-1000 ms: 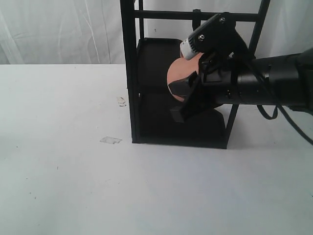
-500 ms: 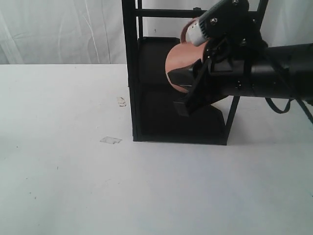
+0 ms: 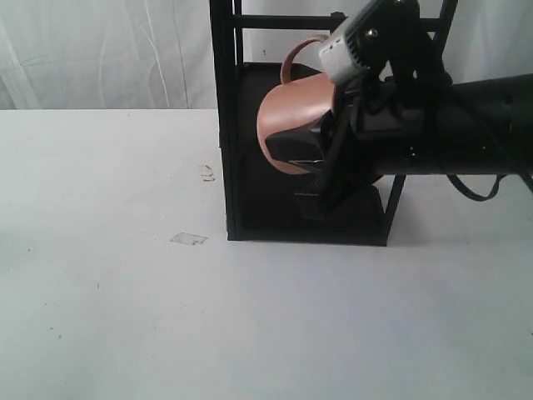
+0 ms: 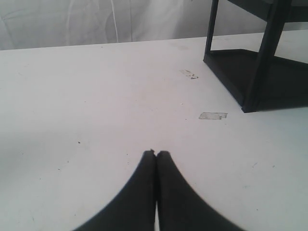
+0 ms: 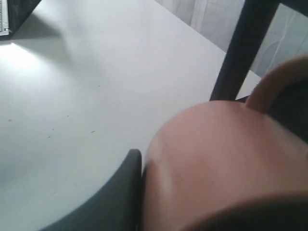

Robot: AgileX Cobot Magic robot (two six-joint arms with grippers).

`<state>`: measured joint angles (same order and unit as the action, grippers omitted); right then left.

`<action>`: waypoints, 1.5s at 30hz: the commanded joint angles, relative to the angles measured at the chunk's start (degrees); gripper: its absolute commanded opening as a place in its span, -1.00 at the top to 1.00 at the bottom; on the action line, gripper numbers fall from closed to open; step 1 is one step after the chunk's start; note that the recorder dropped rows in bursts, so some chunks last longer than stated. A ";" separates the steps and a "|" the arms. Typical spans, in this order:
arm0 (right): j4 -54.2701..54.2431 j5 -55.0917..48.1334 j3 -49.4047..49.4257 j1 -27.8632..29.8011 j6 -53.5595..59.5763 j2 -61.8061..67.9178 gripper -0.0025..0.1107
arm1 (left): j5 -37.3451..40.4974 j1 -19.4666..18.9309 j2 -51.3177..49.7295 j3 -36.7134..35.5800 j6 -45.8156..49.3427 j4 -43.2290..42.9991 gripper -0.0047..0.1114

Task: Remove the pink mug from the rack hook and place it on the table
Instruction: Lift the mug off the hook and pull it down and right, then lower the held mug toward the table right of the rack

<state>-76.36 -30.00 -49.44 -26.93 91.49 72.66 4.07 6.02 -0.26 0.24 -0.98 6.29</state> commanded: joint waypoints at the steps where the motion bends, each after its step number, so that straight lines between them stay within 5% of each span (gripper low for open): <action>1: 4.03 -7.40 0.36 0.02 -2.04 -0.56 0.96 | 0.26 -0.18 0.26 -0.24 -0.34 0.10 0.92; 12: 23.81 -22.10 1.49 0.02 -15.40 -0.45 0.96 | 0.26 -0.18 0.26 -0.24 -0.34 0.10 0.92; 18: 50.08 -26.57 1.62 0.02 -42.48 -0.45 0.96 | 0.26 -0.18 0.26 -0.24 -0.34 0.10 0.92; 23: 70.01 -20.37 2.80 0.02 -62.14 -0.45 0.96 | 0.26 -0.18 0.26 -0.24 -0.34 0.10 0.92; 45: 70.93 -11.77 8.31 0.02 -66.01 -0.45 0.96 | 0.26 -0.18 0.26 -0.24 -0.34 0.10 0.92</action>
<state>-5.89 -44.07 -42.65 -26.93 25.54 72.45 4.07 6.02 -0.26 0.24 -0.98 6.29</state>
